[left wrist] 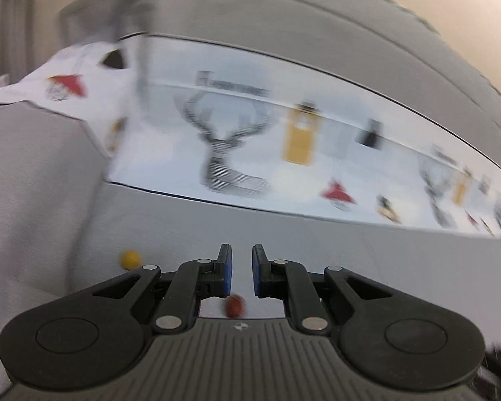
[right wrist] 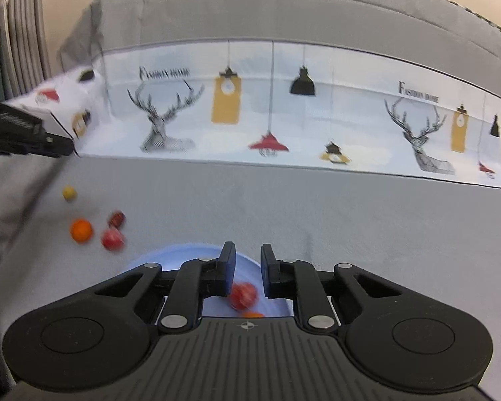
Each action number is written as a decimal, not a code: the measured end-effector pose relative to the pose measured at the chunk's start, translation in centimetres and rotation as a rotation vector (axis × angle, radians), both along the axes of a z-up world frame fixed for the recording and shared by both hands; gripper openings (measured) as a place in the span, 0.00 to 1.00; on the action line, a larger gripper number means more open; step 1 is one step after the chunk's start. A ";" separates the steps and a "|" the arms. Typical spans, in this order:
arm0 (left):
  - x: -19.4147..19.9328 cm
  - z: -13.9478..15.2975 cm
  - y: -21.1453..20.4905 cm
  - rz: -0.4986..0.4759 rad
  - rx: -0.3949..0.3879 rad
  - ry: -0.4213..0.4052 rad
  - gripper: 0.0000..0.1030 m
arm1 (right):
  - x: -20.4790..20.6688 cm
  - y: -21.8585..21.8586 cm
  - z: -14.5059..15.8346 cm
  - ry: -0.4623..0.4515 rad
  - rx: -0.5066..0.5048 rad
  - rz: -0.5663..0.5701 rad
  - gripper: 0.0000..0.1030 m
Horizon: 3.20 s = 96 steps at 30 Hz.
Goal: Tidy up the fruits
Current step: 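Grasp a small yellow fruit with the left tool while the right tool grasps a wrapped red plum, then carry the yellow fruit and wrapped plum over the blue plate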
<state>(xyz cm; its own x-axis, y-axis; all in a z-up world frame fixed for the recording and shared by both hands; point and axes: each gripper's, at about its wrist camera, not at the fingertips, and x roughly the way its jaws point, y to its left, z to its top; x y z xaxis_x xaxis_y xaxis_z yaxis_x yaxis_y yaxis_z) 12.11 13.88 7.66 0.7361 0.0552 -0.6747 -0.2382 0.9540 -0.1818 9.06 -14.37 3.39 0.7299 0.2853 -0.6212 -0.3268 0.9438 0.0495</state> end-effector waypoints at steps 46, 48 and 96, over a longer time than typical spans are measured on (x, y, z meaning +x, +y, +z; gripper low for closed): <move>6.2 -9.8 9.8 0.255 0.004 0.243 0.26 | 7.2 20.2 -9.2 0.254 -0.115 0.255 0.34; 5.9 -9.3 9.4 0.250 0.010 0.231 0.26 | 7.0 20.1 -9.0 0.243 -0.117 0.256 0.33; -5.5 -5.1 -11.0 -0.307 0.239 0.026 0.26 | -2.2 -2.5 -1.1 0.100 -0.038 -0.057 0.33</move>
